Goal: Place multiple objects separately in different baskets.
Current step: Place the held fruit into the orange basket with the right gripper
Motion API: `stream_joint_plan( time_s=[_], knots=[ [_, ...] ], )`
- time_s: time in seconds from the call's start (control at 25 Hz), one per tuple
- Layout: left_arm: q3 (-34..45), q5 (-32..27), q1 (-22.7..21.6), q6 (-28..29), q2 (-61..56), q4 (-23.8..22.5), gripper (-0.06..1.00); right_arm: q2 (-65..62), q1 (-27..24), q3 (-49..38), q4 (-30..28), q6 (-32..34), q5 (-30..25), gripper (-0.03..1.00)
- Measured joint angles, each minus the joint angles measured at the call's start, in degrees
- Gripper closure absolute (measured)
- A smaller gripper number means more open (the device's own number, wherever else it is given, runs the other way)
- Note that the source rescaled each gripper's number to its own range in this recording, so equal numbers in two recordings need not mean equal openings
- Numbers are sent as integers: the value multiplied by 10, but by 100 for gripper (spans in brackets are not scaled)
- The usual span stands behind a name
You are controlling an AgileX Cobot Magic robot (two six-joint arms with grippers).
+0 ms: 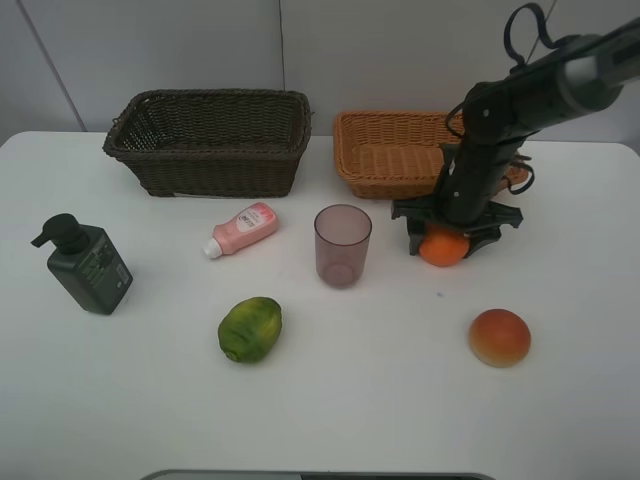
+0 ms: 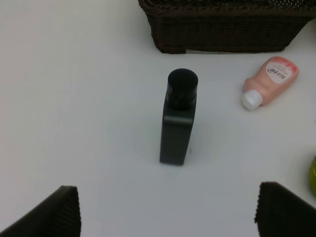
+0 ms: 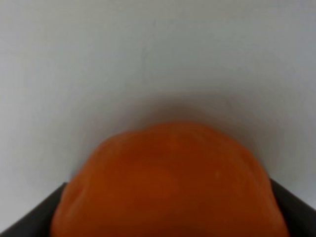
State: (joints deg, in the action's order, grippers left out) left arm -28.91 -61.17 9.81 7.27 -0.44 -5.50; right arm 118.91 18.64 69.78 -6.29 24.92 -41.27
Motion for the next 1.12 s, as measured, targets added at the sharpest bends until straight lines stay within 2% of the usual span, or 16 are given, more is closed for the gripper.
stream_joint_plan(
  time_s=[0.32,0.68,0.88,1.12],
  knots=[
    [0,0,0,0,0,0,3,-4,0,0,0,-13,-2,62],
    [0,0,0,0,0,0,3,-98,0,7,-3,-35,-61,62],
    [0,0,0,0,0,0,3,-105,-5,93,-4,-82,-141,62],
    [0,0,0,0,0,0,3,-70,-27,218,-12,-105,-174,62]
  ],
)
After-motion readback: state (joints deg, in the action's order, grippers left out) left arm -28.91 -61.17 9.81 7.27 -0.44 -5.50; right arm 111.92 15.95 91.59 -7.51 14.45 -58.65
